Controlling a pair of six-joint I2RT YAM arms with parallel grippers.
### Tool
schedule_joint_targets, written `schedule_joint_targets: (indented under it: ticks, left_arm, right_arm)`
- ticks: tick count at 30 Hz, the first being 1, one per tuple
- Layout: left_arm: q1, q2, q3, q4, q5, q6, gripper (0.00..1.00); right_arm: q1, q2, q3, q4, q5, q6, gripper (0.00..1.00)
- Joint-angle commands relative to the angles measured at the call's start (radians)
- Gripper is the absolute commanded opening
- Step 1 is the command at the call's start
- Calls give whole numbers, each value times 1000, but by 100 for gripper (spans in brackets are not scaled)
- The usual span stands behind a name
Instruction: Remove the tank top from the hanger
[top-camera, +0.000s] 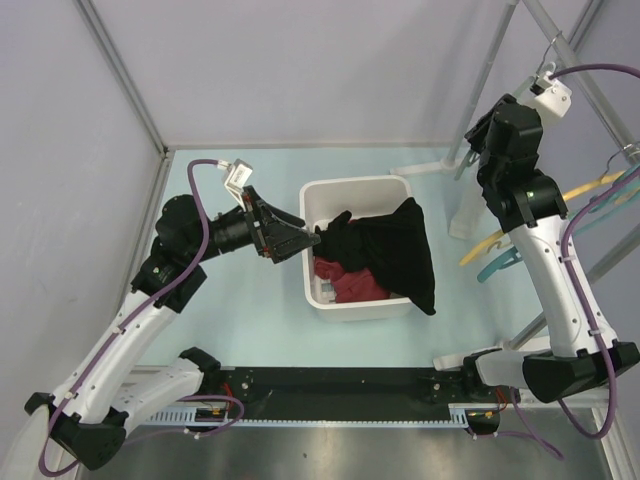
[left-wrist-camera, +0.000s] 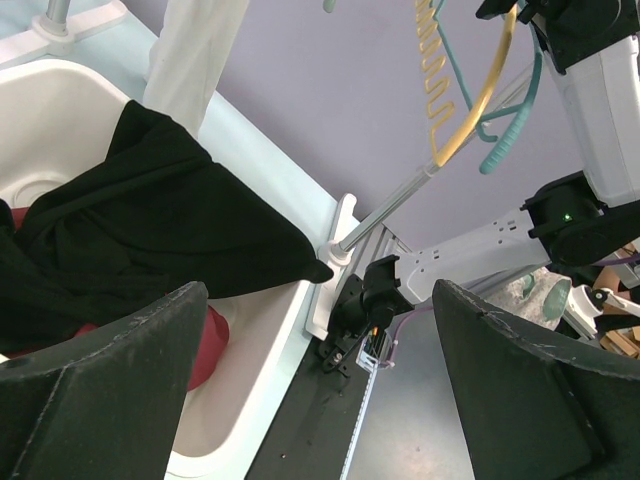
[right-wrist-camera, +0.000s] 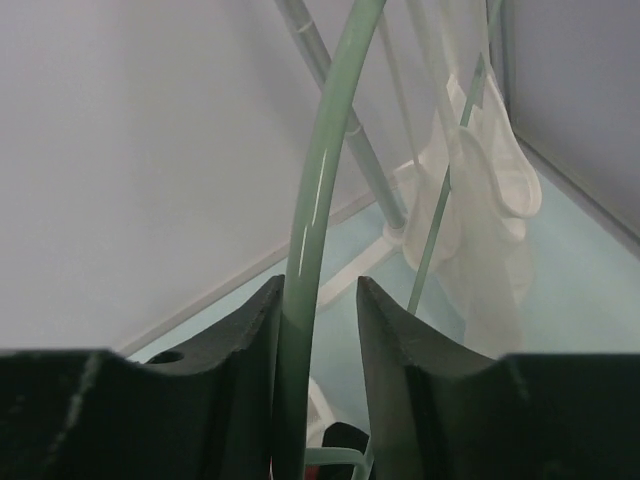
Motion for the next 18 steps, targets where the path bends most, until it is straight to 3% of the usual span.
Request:
schedule_joint_targets:
  ticks: [1,8,13,18]
  left_arm:
    - [0,-3,9,4,-4,-4,99]
    - [0,-6,9,6,1,-15,99]
    - [0,-10,3,7,-1,-22,99]
    - [0,-20,-6,10,-1,-28,99]
  right_arm:
    - [-29,-55,-24,101,-41,116,32]
    - [-37,-104,-29,184,-87,137,20]
    - [-37,-144,-21,224,-130,144,1]
    - [-37,-153,-3,224,-170,105,0]
